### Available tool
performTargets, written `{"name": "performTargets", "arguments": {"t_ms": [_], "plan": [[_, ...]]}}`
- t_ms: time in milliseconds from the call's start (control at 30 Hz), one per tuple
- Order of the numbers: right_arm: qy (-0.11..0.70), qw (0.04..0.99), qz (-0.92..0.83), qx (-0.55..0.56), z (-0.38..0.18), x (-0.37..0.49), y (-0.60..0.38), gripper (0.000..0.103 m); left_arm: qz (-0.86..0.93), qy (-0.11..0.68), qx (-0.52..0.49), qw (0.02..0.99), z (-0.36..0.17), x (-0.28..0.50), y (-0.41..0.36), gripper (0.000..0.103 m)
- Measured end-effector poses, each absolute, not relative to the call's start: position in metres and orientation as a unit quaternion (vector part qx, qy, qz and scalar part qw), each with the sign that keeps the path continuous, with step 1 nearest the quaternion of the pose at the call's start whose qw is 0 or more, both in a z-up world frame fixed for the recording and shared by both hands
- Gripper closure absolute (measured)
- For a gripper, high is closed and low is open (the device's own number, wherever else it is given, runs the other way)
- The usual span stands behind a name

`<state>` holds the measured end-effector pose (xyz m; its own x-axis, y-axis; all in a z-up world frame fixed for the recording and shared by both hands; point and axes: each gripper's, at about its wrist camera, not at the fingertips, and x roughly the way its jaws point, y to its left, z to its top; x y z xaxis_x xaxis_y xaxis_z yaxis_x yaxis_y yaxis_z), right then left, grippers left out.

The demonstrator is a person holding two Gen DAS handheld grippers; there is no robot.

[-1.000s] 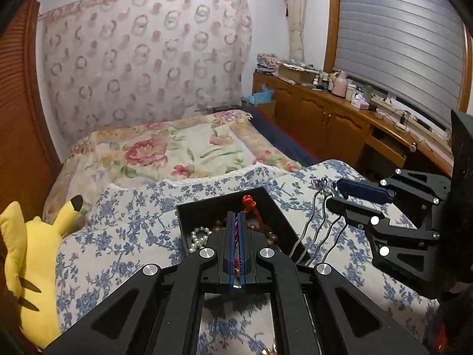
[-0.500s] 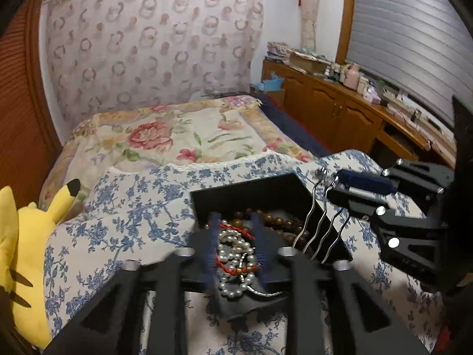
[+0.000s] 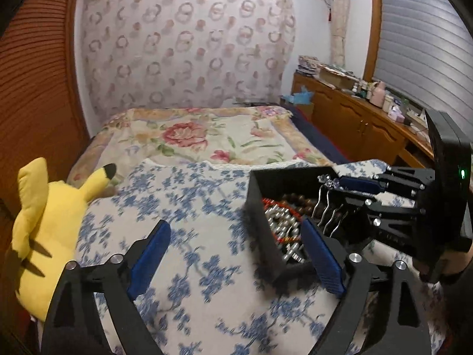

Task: Organize jewelry
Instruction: 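Open the right tool to drop the hair comb into the black box, then move the right tool to the green-stone pearl bracelet while the left tool reaches the gold ring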

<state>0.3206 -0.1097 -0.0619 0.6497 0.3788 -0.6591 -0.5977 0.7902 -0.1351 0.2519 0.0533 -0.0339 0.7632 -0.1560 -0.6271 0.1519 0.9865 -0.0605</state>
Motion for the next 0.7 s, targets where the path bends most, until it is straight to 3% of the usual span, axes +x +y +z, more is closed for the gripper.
{"name": "performTargets", "arguments": {"t_ms": [67, 400, 700], "plan": [[0.322, 0.888, 0.278, -0.176, -0.064, 0.321, -0.107, 0.078, -0.079, 0.332, -0.002, 0.940, -0.035, 0.247, 0.056, 0.008], [0.320, 0.889, 0.287, -0.156, -0.051, 0.306, -0.128, 0.078, -0.089, 0.347, -0.009, 0.934, -0.049, 0.218, 0.056, 0.008], [0.339, 0.885, 0.291, -0.131, -0.059, 0.240, -0.170, 0.078, -0.116, 0.378, 0.017, 0.919, -0.071, 0.188, 0.031, 0.008]]}}
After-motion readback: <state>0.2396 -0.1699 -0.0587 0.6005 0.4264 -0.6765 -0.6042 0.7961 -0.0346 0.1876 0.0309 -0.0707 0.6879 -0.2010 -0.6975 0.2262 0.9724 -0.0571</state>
